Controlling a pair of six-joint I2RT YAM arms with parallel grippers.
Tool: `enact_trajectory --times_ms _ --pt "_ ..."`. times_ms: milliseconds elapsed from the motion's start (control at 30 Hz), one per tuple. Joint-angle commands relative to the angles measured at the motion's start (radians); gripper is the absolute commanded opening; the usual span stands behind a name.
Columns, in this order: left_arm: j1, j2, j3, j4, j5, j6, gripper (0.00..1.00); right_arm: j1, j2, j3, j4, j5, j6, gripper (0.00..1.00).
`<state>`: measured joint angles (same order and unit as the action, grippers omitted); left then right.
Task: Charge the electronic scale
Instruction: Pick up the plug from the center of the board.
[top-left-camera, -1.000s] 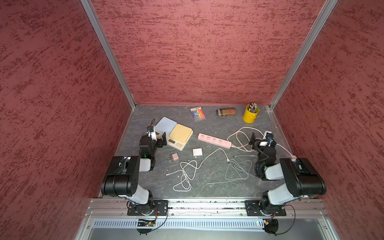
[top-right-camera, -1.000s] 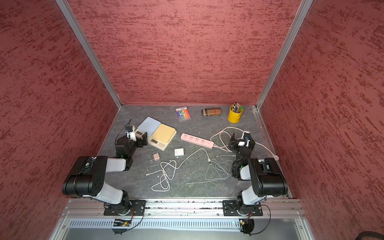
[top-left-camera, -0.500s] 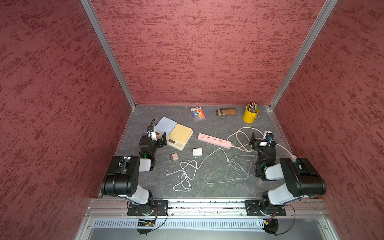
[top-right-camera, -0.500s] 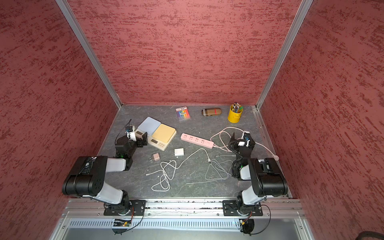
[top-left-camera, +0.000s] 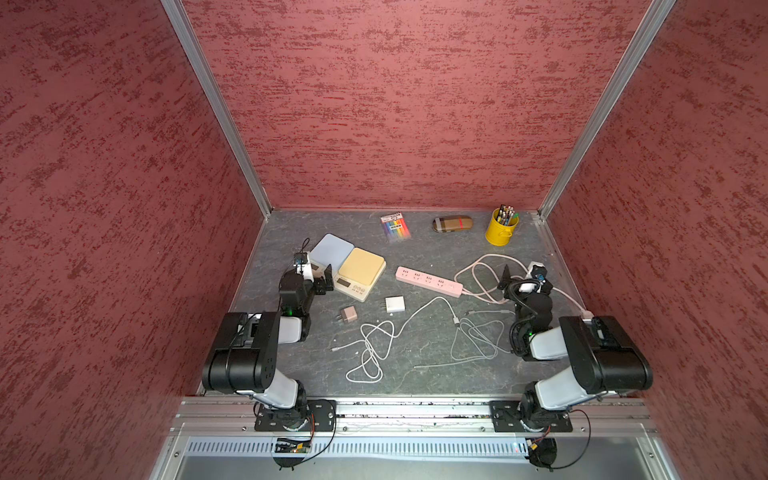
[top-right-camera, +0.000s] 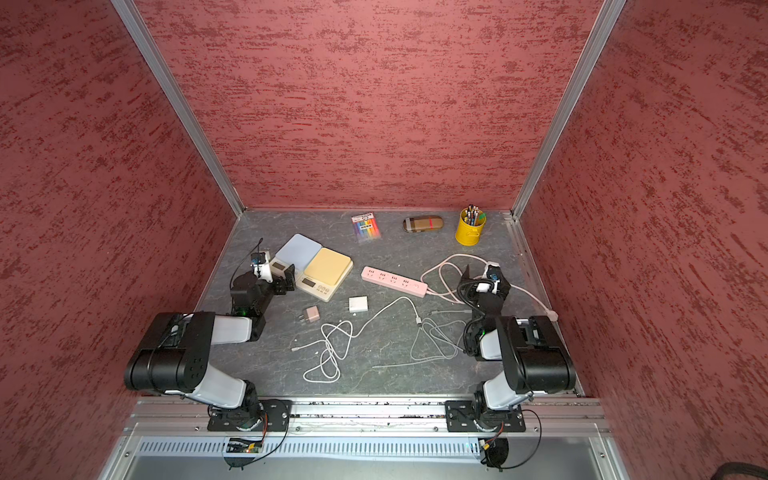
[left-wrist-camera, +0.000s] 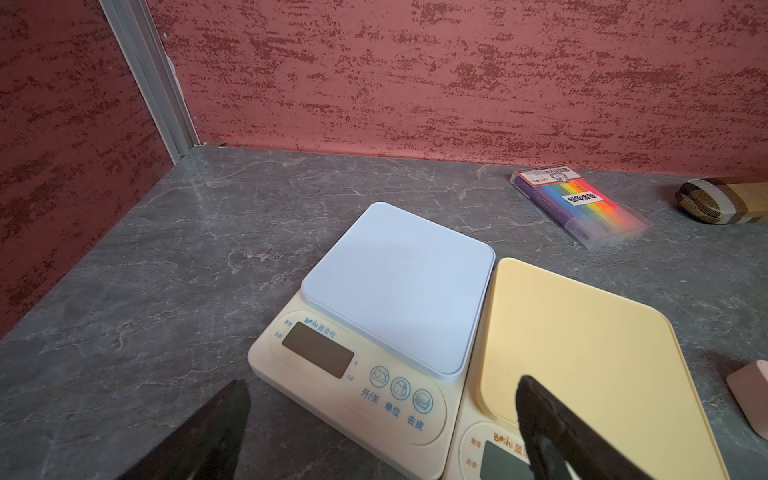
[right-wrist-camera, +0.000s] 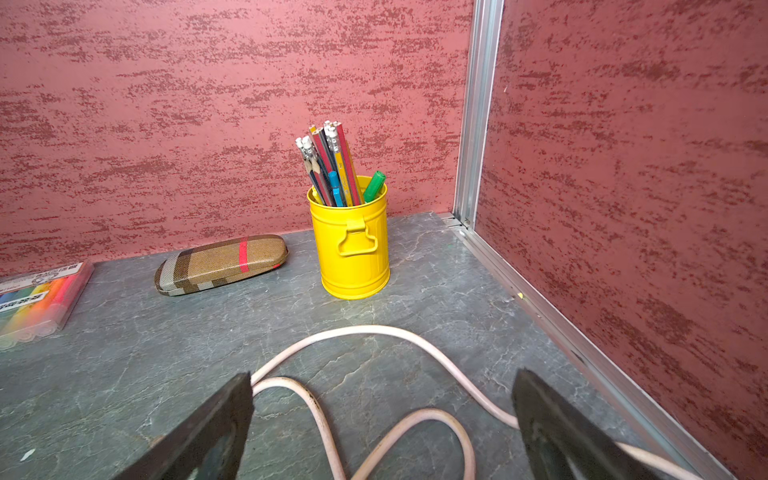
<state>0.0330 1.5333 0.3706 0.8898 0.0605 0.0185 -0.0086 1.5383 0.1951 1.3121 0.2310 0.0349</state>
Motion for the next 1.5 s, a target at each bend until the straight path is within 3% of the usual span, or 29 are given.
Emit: enact_trajectory --times_ms 0,133,233,300,467,600,700,833,1067,1233,1467 --pt "0.029 -0.002 0.01 -0.003 0.055 -0.019 1.0 -0.004 0.001 0.008 0.036 -0.008 0.017 0.99" --pt "0.009 -0.006 0.007 0.002 0.027 -0.003 1.0 -0.004 -0.011 0.005 0.036 -0.006 0.017 0.99" --pt "-0.012 -0.085 0.059 -0.171 0.049 0.03 1.0 -0.003 -0.108 0.013 -0.058 -0.02 0.01 0.99" --pt "-0.032 -0.143 0.139 -0.365 0.019 0.029 1.0 -0.004 -0.221 0.04 -0.218 -0.021 0.029 0.99" --pt "-0.079 -0.21 0.248 -0.603 0.01 -0.027 1.0 -0.004 -0.416 0.169 -0.639 -0.098 0.204 0.99" --pt "-0.179 -0.223 0.341 -0.781 0.06 -0.017 1.0 0.046 -0.408 0.295 -0.901 -0.125 0.298 0.92" --pt "-0.313 -0.197 0.438 -0.981 0.078 0.095 1.0 0.143 -0.344 0.368 -1.015 -0.141 0.332 0.9" --pt "-0.463 -0.127 0.519 -1.14 0.066 0.252 1.0 0.275 -0.228 0.392 -1.001 -0.159 0.351 0.9" --pt "-0.542 -0.027 0.582 -1.286 0.221 0.382 1.0 0.404 -0.05 0.473 -0.971 -0.23 0.405 0.86" --pt "-0.607 0.057 0.607 -1.35 0.241 0.439 1.0 0.423 -0.017 0.458 -0.912 -0.269 0.449 0.86" --pt "-0.606 0.219 0.711 -1.445 0.177 0.463 0.99 0.424 0.001 0.476 -0.938 -0.319 0.482 0.86"
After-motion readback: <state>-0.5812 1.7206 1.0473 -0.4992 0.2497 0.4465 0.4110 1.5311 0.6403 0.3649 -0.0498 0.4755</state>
